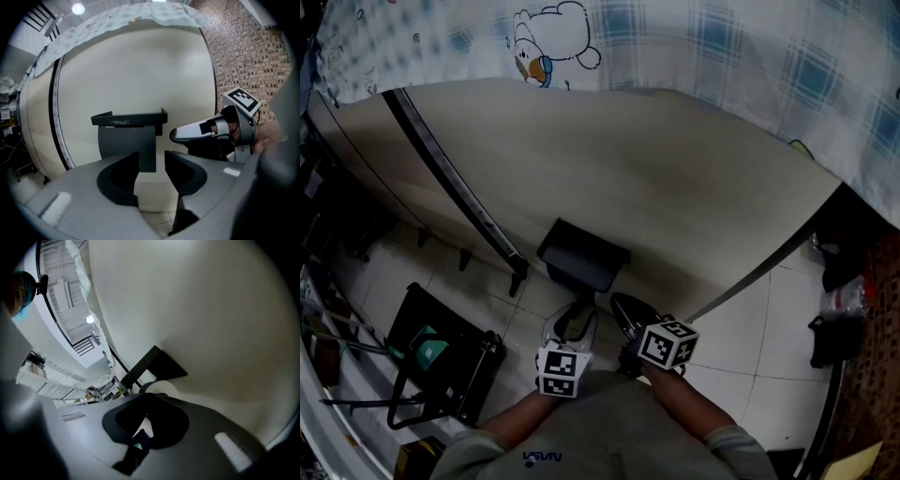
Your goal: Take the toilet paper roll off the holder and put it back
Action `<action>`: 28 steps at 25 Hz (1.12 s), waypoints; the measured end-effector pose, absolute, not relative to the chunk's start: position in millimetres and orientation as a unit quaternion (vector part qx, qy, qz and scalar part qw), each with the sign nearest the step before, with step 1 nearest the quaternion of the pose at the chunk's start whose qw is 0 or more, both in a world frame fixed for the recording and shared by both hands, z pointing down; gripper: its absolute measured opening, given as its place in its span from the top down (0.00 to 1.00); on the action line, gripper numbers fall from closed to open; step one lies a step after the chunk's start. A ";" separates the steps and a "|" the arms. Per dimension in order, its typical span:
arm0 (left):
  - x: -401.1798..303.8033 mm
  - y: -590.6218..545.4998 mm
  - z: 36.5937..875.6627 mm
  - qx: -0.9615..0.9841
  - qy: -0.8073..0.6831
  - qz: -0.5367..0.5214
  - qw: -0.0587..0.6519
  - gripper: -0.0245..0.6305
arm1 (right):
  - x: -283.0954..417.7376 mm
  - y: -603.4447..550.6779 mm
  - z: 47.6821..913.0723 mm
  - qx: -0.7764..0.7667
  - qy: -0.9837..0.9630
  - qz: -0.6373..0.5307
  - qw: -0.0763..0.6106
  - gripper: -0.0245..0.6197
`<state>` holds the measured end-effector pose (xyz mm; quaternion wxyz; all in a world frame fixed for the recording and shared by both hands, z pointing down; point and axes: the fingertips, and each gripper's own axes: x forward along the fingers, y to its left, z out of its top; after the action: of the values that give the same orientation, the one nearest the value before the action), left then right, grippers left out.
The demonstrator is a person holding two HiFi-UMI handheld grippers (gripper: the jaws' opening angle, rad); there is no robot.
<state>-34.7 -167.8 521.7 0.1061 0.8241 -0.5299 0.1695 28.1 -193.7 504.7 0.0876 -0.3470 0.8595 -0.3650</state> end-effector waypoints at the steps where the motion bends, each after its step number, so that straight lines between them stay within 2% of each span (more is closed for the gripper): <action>1: -35.4 -162.9 517.7 0.825 -0.530 0.161 0.110 0.71 | 34.5 -191.0 500.0 -0.355 0.862 -0.351 0.084 0.96; 6: -46.3 -140.7 493.7 0.823 -0.539 0.135 0.117 0.95 | 67.3 -181.7 473.4 -0.390 0.872 -0.286 0.076 0.96; 10: -56.5 -130.5 468.1 0.817 -0.551 0.124 0.116 0.95 | 71.5 -166.7 442.3 -0.387 0.891 -0.227 0.068 0.96; 15: -47.2 -115.3 435.7 0.833 -0.539 0.097 0.071 0.95 | 70.0 -135.7 414.6 -0.398 0.900 -0.170 0.040 0.96; 21: -79.7 -62.6 406.6 0.818 -0.568 0.073 0.056 0.95 | 55.1 -86.3 392.6 -0.425 0.892 -0.143 0.048 0.96; 28: -114.8 23.6 409.4 0.798 -0.597 0.056 0.062 0.95 | 33.0 -7.1 390.6 -0.448 0.884 -0.127 0.044 0.96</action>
<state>-114.8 23.6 409.4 0.0617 0.7982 -0.5965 0.0561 33.0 -7.1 390.6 0.0439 -0.4477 0.8840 -0.1272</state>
